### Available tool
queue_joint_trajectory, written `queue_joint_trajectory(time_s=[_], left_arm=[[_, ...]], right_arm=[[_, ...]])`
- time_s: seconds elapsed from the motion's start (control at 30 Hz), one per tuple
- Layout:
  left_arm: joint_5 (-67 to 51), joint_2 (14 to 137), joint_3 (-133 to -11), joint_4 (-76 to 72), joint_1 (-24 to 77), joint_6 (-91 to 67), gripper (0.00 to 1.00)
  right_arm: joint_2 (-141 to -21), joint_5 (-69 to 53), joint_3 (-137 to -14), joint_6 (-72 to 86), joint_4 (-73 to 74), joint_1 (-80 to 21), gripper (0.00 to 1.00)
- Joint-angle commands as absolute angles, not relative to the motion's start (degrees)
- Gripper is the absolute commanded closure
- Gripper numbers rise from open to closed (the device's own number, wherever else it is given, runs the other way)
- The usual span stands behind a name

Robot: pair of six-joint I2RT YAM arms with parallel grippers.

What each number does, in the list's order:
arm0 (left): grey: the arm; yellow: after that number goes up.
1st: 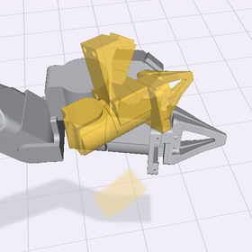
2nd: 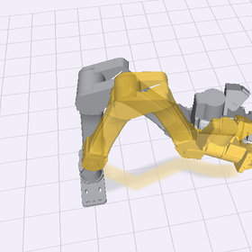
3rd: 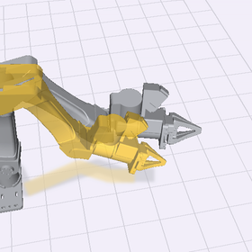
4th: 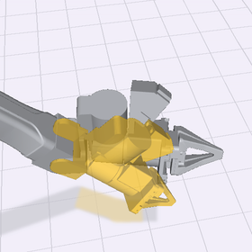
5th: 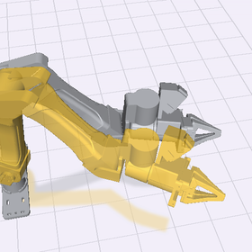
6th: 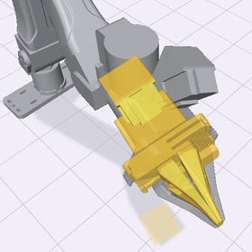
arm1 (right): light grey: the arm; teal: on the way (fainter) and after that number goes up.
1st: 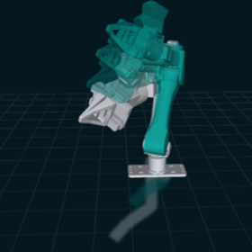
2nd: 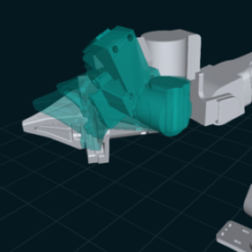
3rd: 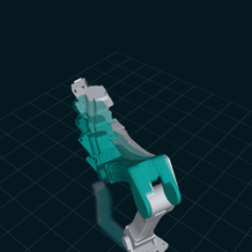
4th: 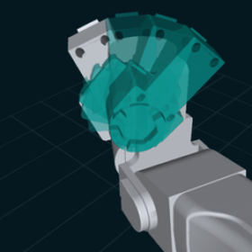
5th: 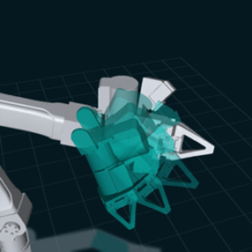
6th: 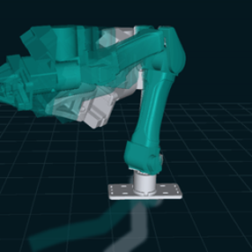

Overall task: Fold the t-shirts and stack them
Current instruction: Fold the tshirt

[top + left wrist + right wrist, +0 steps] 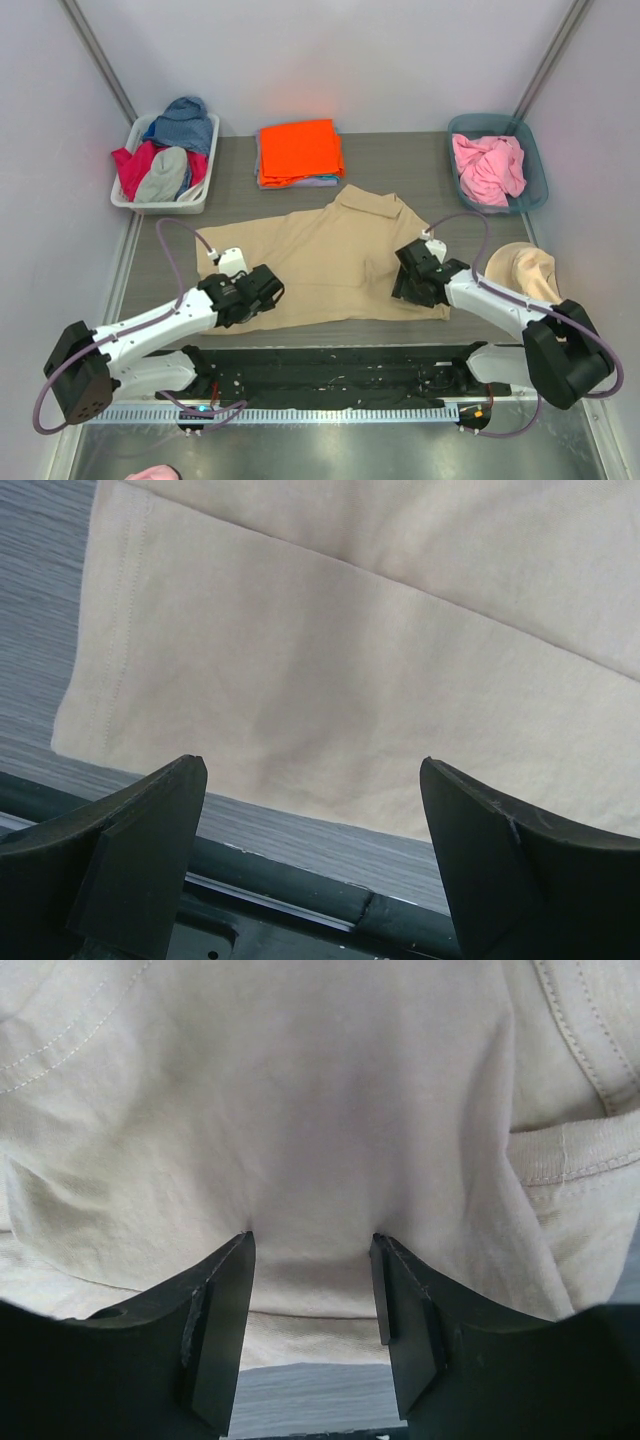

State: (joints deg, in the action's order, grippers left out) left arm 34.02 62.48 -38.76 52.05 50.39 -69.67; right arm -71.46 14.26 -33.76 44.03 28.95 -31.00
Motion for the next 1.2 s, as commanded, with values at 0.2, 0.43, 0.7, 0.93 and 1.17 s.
queue_joint_trajectory(time_s=[0.2, 0.43, 0.7, 0.93, 1.17], left_arm=[[38.58, 59.07, -41.48, 55.90, 50.62, -70.31, 0.06], [39.46, 57.04, -41.57, 58.01, 50.54, -70.66, 0.06], [41.92, 56.07, -44.90, 58.80, 50.54, -68.91, 0.06], [42.10, 55.72, -45.88, 58.45, 50.62, -67.94, 0.04], [42.89, 52.30, -44.91, 60.29, 50.54, -67.59, 0.04]], right_arm=[[-60.13, 14.68, -28.04, 53.96, 43.05, -31.64, 0.43], [-48.45, 11.96, -29.53, 56.43, 49.83, -31.82, 0.45], [-46.04, 20.64, -42.61, 47.49, 43.17, -31.73, 0.36], [-68.53, 27.42, -54.74, 31.48, 28.94, -29.36, 0.27], [-91.39, 13.72, -74.32, 23.56, 20.66, -15.22, 0.27]])
